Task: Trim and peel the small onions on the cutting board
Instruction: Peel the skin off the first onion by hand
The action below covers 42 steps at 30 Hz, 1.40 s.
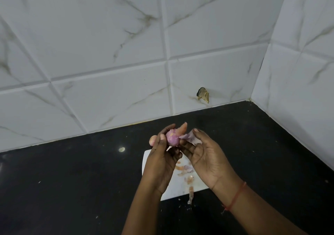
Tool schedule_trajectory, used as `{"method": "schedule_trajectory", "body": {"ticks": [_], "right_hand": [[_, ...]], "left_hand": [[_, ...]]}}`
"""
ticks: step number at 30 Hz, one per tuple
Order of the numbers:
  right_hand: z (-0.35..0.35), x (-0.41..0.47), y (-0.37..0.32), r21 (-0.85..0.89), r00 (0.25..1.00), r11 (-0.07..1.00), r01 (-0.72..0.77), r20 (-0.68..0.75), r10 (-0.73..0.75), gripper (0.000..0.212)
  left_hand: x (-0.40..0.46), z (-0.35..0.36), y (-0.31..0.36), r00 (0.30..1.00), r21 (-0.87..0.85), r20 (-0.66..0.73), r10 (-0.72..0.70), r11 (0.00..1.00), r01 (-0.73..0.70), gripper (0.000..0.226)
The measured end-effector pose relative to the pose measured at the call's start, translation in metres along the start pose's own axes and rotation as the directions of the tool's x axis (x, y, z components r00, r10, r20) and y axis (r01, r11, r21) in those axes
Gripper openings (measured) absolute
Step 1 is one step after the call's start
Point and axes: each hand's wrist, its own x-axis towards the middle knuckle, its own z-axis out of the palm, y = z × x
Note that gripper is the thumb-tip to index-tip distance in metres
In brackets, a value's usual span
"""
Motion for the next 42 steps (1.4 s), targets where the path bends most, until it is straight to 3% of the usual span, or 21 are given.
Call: {"method": "schedule_trajectory", "body": {"ticks": [2, 5, 8, 12, 16, 19, 24, 30, 33, 36, 37, 39, 42], "right_hand": [[-0.001, 0.000, 0.000, -0.022, 0.999, 0.998, 0.051, 0.011, -0.051, 0.020], [0.000, -0.002, -0.002, -0.274, 0.988, 0.949, 0.155, 0.031, -0.153, 0.022], [-0.001, -0.002, -0.001, -0.424, 0.976, 0.884, 0.198, 0.002, -0.218, 0.009], [-0.003, -0.002, -0.001, -0.625, 0.961, 0.743, 0.239, 0.045, -0.272, 0.041], [-0.006, -0.003, -0.003, -0.755, 0.960, 0.597, 0.270, 0.167, -0.223, 0.037], [-0.006, -0.002, -0.002, -0.732, 0.957, 0.627, 0.265, 0.118, -0.266, 0.033], [-0.007, 0.000, -0.006, -0.599, 0.960, 0.767, 0.230, 0.010, -0.280, 0.024], [-0.005, -0.004, -0.008, -0.590, 0.926, 0.738, 0.327, 0.043, -0.376, 0.015], [-0.006, -0.005, -0.013, -0.289, 0.964, 0.920, 0.264, 0.081, -0.252, 0.030], [-0.005, -0.005, -0.018, 0.014, 0.995, 0.995, 0.101, 0.006, -0.101, 0.016], [-0.005, -0.003, -0.018, -0.027, 0.998, 0.999, 0.047, -0.051, -0.049, 0.017], [-0.008, 0.001, -0.016, -0.314, 0.992, 0.948, -0.051, -0.124, 0.013, 0.019], [-0.010, 0.001, -0.015, -0.565, 0.997, 0.824, -0.038, -0.079, -0.008, 0.017]], "left_hand": [[0.001, 0.000, -0.001, 1.000, -0.020, -0.027, -0.003, 1.000, 0.003, 0.037], [0.002, -0.003, -0.002, 0.999, -0.039, -0.046, -0.004, 0.999, 0.002, 0.038], [0.002, -0.005, -0.002, 0.999, -0.029, -0.044, 0.011, 1.000, -0.013, 0.035], [0.001, -0.005, -0.001, 0.998, -0.029, -0.050, 0.029, 0.999, -0.030, 0.033], [0.000, -0.005, -0.001, 0.998, -0.033, -0.050, 0.026, 0.999, -0.028, 0.035], [0.001, -0.007, -0.003, 0.999, -0.032, -0.044, 0.031, 0.999, -0.032, 0.034], [0.001, -0.012, -0.003, 0.998, -0.047, -0.060, -0.003, 0.999, 0.000, 0.035], [0.000, -0.015, -0.002, 1.000, -0.023, -0.016, -0.022, 0.999, 0.022, 0.031], [0.001, -0.017, -0.003, 1.000, -0.052, -0.006, -0.022, 0.998, 0.022, 0.032], [0.002, -0.018, -0.004, 1.000, -0.032, 0.029, 0.008, 0.999, -0.007, 0.034], [0.002, -0.018, -0.004, 0.999, -0.008, 0.036, 0.024, 1.000, -0.023, 0.035], [0.001, -0.017, -0.003, 0.998, 0.036, 0.041, 0.049, 0.998, -0.050, 0.036], [-0.001, -0.016, -0.004, 0.997, 0.071, 0.047, 0.054, 0.996, -0.057, 0.040]]}}
